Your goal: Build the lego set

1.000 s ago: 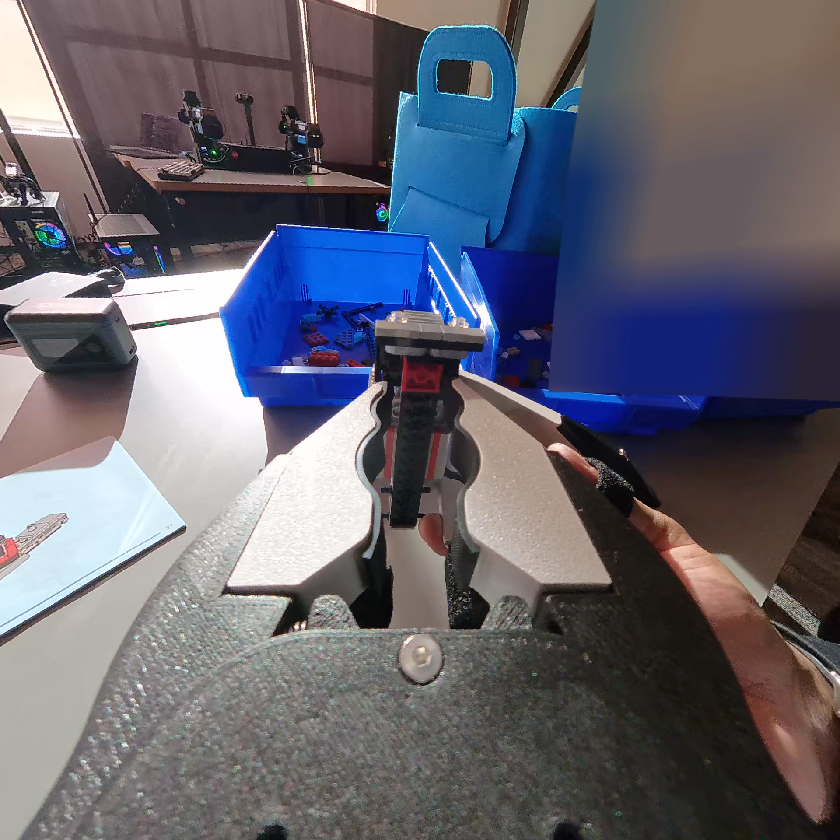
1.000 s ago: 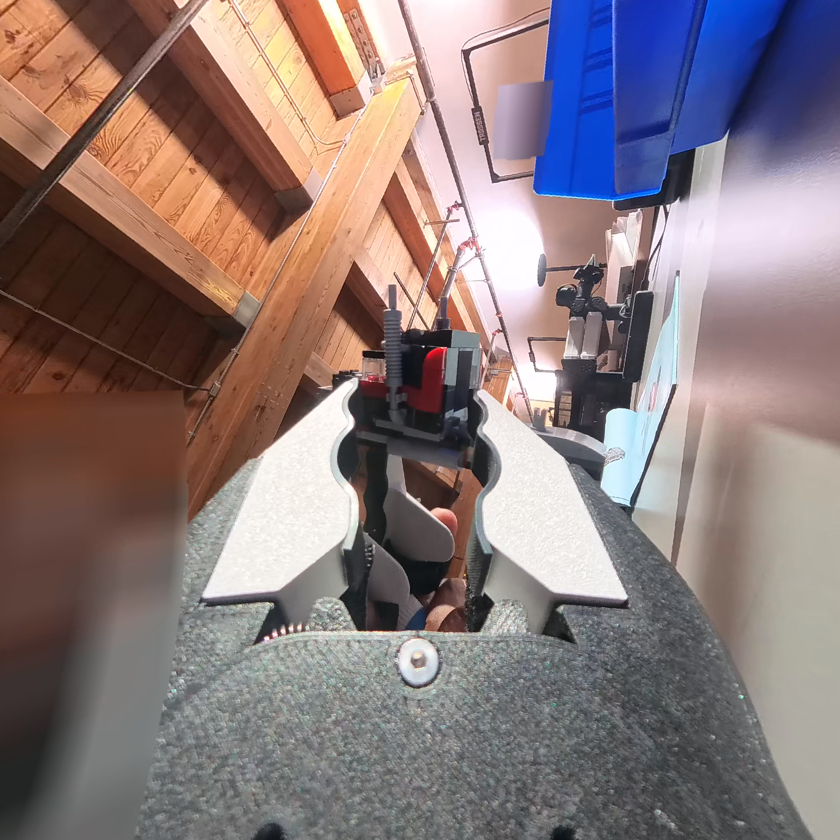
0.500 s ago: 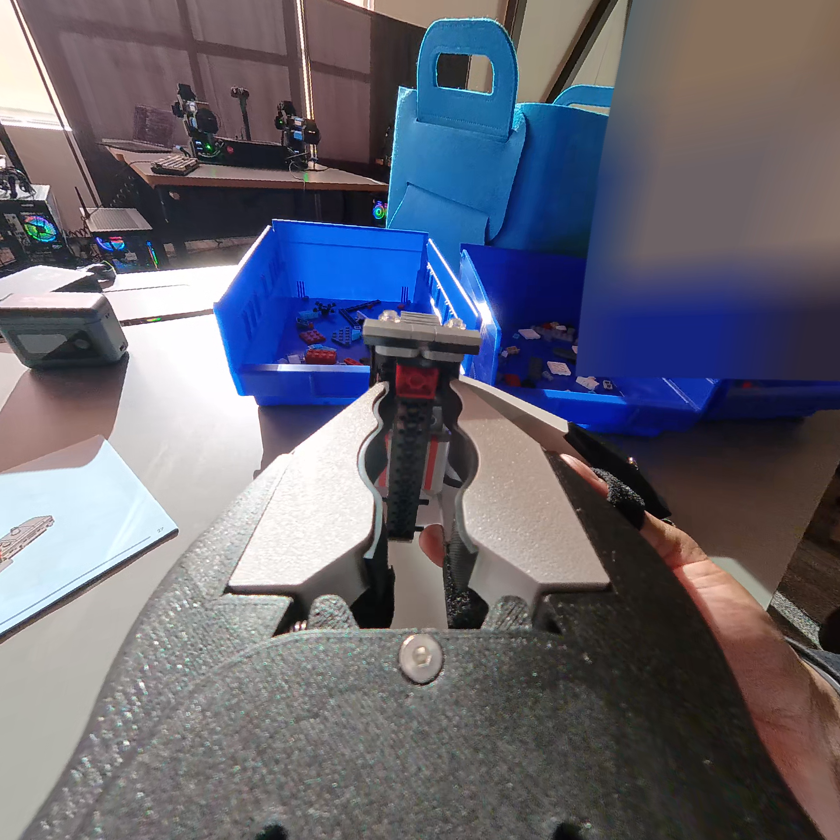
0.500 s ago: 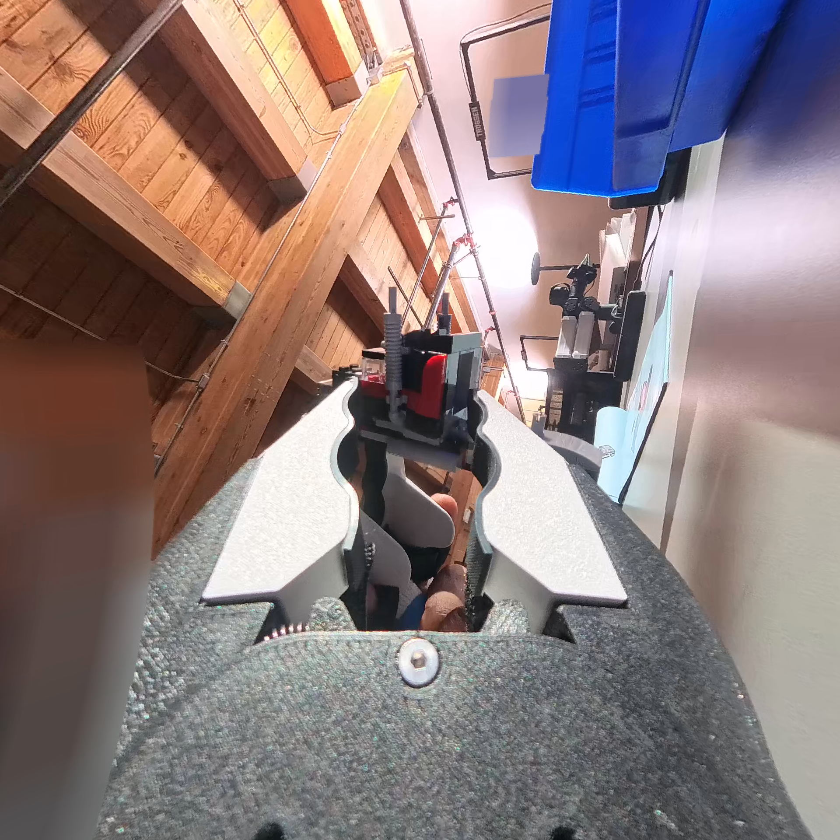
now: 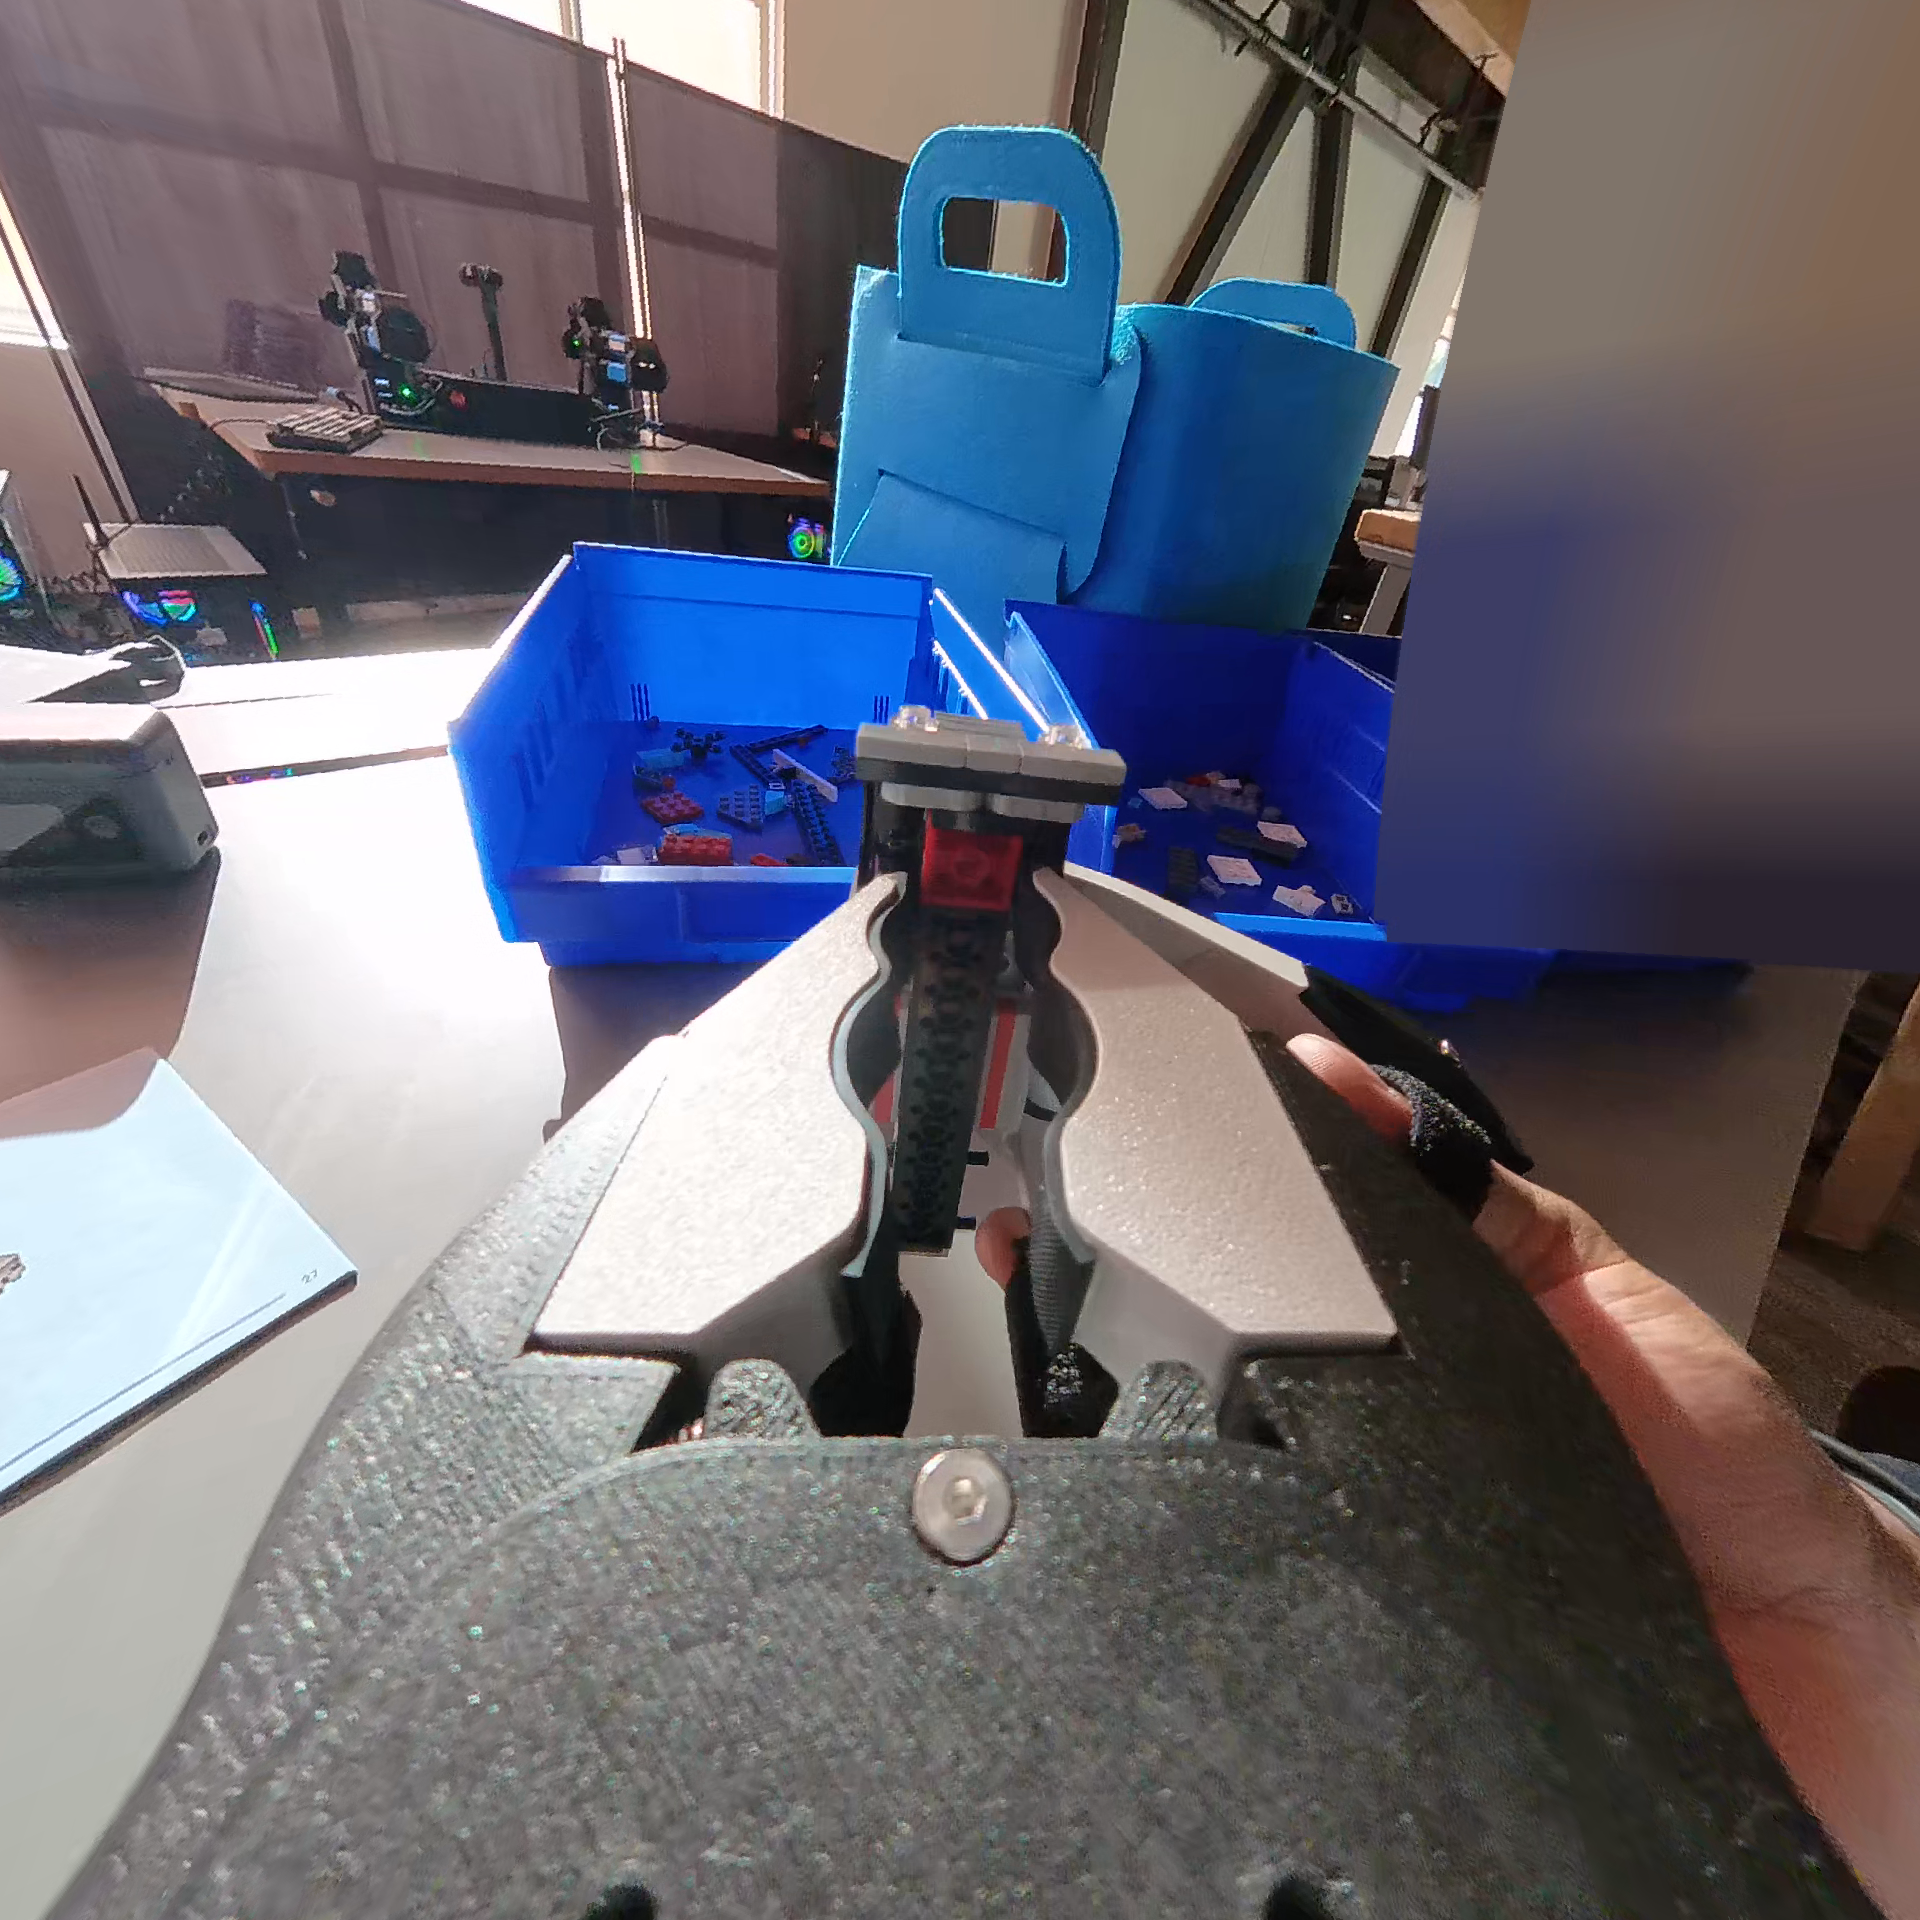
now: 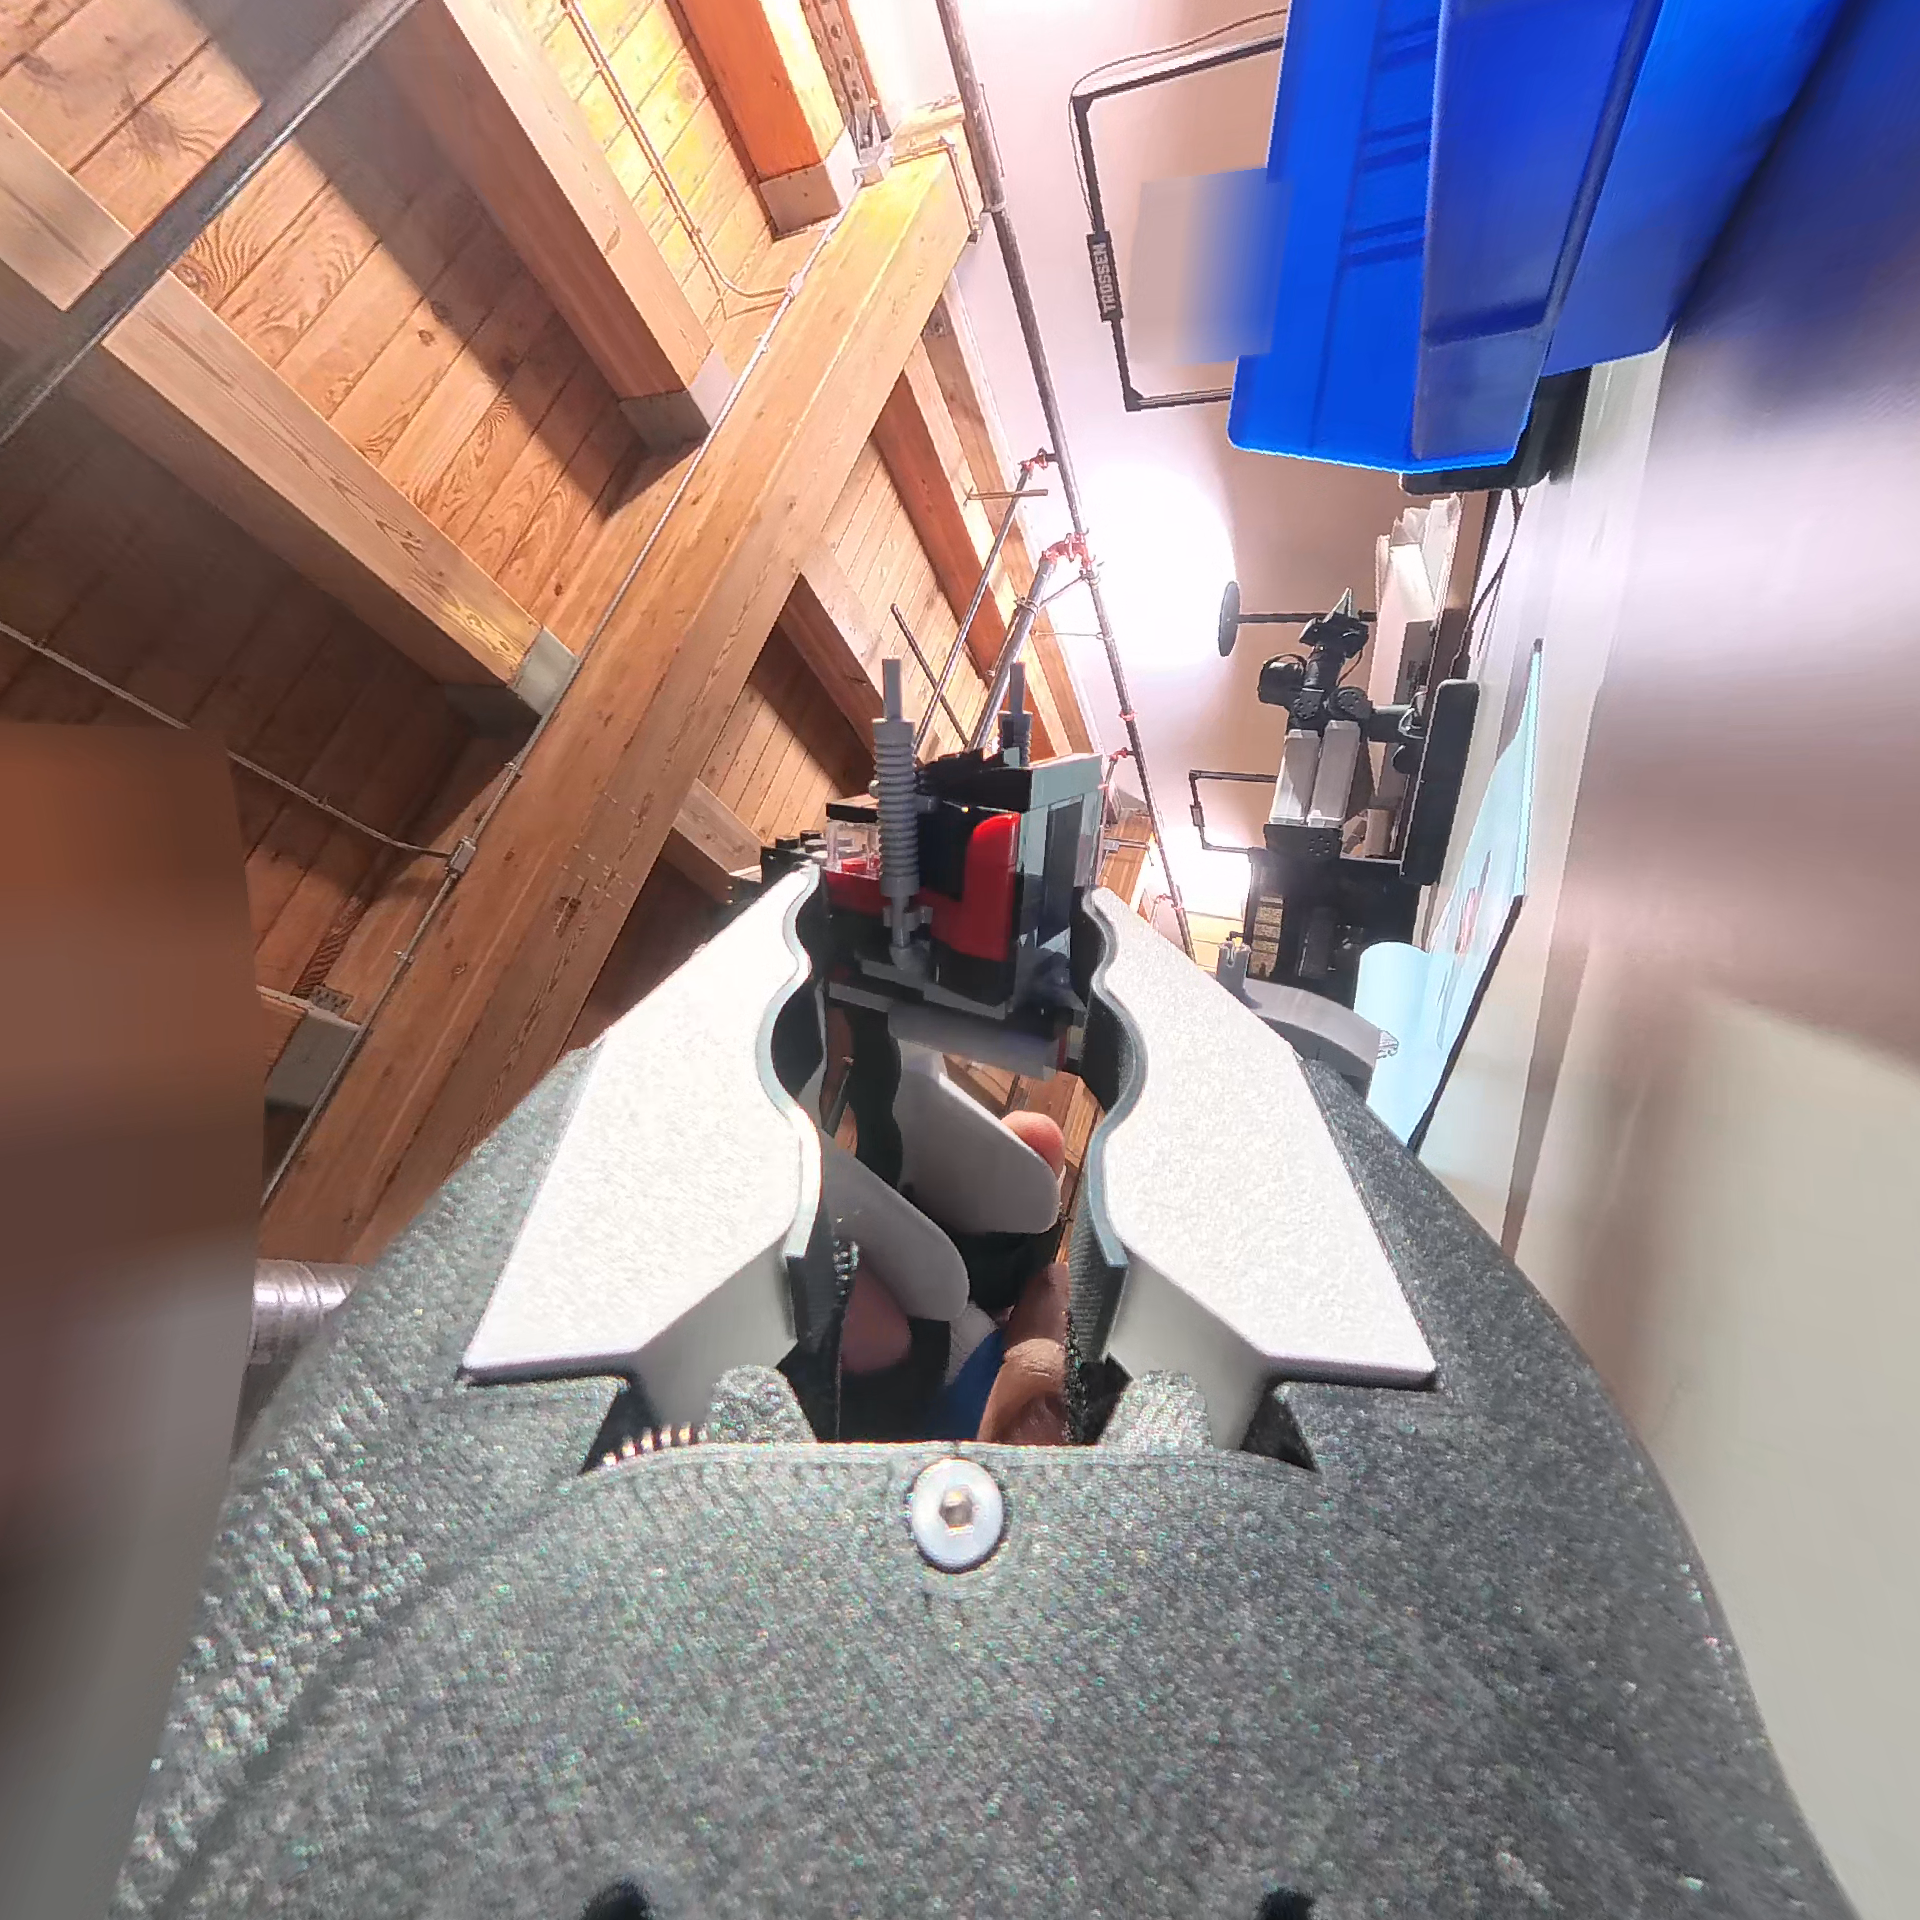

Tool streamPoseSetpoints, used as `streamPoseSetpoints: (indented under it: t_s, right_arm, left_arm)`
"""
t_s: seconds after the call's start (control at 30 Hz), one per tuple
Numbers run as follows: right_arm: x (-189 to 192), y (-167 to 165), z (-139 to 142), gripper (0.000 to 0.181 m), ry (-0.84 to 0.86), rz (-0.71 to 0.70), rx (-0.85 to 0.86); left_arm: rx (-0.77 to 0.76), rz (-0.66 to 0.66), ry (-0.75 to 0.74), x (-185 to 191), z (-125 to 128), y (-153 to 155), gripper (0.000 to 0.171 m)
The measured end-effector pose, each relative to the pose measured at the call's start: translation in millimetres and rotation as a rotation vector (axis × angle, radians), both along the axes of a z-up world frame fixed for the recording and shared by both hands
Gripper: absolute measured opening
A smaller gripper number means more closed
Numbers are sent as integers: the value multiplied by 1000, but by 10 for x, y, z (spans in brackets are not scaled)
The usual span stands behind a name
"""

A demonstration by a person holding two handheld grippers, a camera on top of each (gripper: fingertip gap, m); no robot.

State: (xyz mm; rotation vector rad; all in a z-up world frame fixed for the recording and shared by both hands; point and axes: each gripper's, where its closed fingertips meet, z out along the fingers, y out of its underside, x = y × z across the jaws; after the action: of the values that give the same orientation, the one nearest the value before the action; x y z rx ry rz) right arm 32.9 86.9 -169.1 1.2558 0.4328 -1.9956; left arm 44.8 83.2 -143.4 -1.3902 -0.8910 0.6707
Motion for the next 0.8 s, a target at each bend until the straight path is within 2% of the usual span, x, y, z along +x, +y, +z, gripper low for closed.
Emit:
streamPoseSetpoints:
  t_s: [0.37, 0.57, 0.7, 0.8]
  right_arm:
    - [-19, -8, 33, 50, 31, 23, -6]
    - [-67, 8, 68, 42, 64, 26, -1]
    - [-73, -9, 52, 47, 92, 32, 58]
    - [-78, -21, 38, 48, 145, 12, 195]
  left_arm:
    - [-25, -33, 89, -23, 37, -21, 17]
    - [-35, -32, 144, -73, 101, -87, 17]
    - [-64, -17, 172, -121, 125, -167, 17]
    - [-76, 4, 193, -183, 161, -259, 17]
